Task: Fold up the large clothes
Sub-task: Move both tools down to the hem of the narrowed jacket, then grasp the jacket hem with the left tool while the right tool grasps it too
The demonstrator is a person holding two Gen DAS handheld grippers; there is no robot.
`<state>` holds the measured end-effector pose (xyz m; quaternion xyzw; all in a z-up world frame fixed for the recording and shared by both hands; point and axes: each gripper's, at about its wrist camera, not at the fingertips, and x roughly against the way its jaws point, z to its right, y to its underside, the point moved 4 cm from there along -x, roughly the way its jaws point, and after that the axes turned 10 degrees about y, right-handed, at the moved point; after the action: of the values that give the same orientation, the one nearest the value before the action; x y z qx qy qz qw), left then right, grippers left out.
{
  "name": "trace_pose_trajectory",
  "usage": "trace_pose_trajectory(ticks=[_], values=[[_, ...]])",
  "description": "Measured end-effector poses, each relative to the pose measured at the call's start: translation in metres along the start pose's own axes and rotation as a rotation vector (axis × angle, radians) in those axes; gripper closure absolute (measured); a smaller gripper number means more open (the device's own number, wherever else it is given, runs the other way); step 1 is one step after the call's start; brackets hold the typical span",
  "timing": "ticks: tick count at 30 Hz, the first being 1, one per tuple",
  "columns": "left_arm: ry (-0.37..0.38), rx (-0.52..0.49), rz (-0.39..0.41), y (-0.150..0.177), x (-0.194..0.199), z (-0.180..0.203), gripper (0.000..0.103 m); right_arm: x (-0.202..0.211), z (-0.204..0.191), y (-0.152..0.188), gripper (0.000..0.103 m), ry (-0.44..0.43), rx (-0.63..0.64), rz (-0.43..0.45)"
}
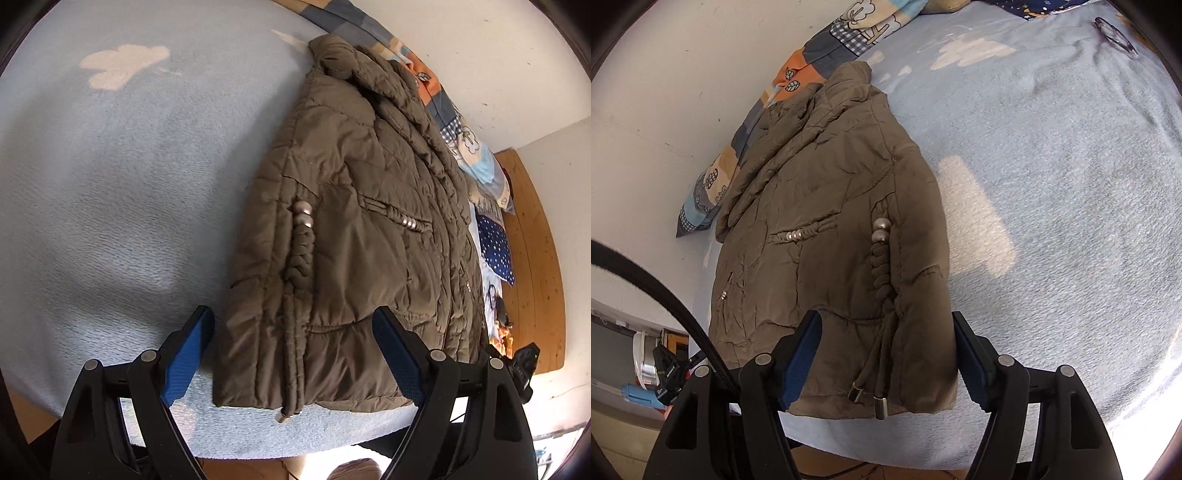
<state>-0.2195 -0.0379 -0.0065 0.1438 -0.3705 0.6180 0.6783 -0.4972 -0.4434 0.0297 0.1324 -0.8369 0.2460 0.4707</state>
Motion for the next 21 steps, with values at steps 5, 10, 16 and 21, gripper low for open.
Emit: trace_pose_trajectory(ticks=[5,10,16,21], values=[[-0.049,-0.111,-0.004,0.006,-0.007,0.016,0.025,-0.004,0.0,0.003,0.027,0.0,0.007,-0.015],[-0.066,-0.126,0.001,0.003,-0.006,0.014,0.037,-0.012,0.002,0.007,0.027,0.023,0.002,-0.04],[-0.091,-0.133,0.005,0.003,-0.004,0.007,0.057,-0.015,0.0,0.007,0.045,0.025,0.011,-0.043],[-0.114,-0.178,0.011,0.006,-0.005,0.013,0.066,-0.017,-0.001,0.006,0.062,0.036,0.018,-0.039]])
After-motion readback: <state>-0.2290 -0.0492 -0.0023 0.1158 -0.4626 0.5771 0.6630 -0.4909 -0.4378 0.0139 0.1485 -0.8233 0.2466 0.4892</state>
